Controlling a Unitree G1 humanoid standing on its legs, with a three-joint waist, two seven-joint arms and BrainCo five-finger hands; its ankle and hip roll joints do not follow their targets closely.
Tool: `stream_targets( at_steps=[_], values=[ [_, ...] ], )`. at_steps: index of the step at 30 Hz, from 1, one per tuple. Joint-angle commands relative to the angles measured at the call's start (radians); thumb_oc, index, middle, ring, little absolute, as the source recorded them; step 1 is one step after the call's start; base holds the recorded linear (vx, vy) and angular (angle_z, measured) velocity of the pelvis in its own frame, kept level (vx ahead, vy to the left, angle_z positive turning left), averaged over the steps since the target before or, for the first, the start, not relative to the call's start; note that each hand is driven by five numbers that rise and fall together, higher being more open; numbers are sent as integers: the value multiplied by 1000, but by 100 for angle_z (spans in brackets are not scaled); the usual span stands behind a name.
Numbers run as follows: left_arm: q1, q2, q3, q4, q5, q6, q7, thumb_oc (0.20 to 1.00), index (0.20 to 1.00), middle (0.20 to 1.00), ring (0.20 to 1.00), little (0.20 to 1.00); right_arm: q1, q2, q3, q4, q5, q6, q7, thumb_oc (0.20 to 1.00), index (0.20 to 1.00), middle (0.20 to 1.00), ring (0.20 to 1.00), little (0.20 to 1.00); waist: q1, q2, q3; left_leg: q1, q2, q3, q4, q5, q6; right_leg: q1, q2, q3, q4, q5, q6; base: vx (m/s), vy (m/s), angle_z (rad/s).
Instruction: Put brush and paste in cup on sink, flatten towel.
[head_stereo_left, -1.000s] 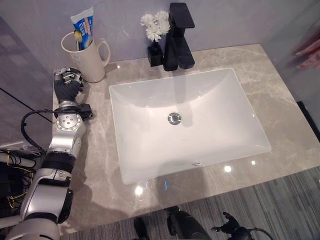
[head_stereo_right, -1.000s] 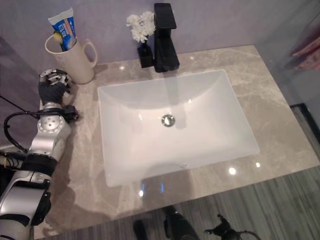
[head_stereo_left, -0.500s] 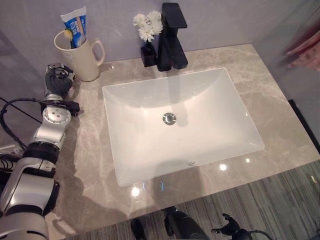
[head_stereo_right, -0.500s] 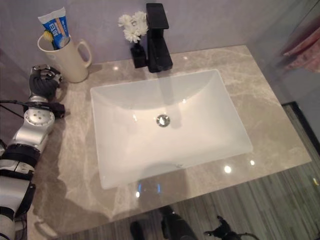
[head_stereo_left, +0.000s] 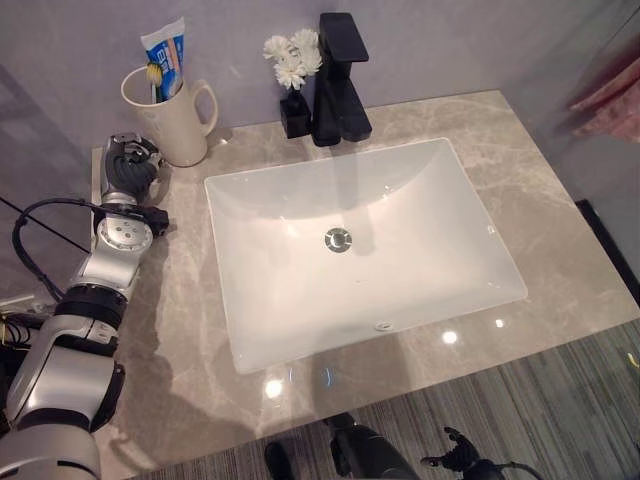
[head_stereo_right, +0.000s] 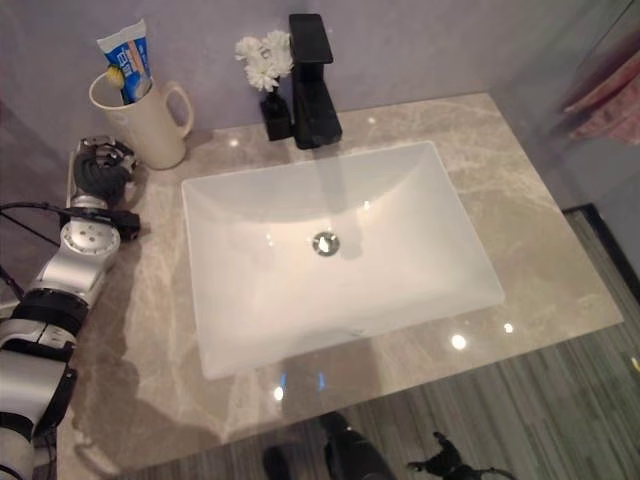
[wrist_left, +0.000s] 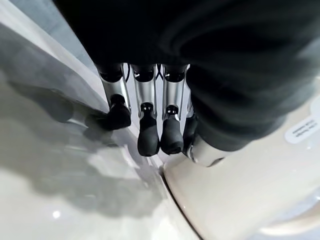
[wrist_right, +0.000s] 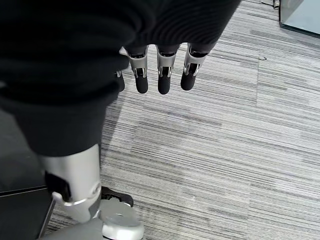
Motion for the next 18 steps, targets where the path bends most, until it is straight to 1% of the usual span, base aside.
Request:
stream_targets(
  at_steps=[1, 4, 18],
  values=[
    [-65, -63, -14, -23, 32, -29, -1, 200, 200, 200, 200, 200, -16, -37, 1, 22, 26, -2, -10, 1000, 1000, 1000, 1000, 1000, -36, 45, 49, 67, 73, -22, 5, 47, -74, 17, -31, -11, -1, -15, 116, 0, 0, 0],
    [-86, -90, -25, -21, 37, -28, 8, 200, 200, 200, 200, 200, -16, -37, 4, 19, 31, -5, -14, 1000, 1000, 1000, 1000, 1000, -41, 48, 47, 68, 75, -17, 5, 48, -76, 14, -27, -9, -1, -15, 115, 0, 0, 0],
    [-115, -132, -41, -4, 26, -30, 13, 200, 200, 200, 200, 200, -9, -41, -5, 26, 37, -5, -25, 1000, 1000, 1000, 1000, 1000, -45, 51, 41, 69, 82, -6, 5, 53, -80, 6, -13, 2, -1, -19, 110, 4, -12, -3]
  ],
)
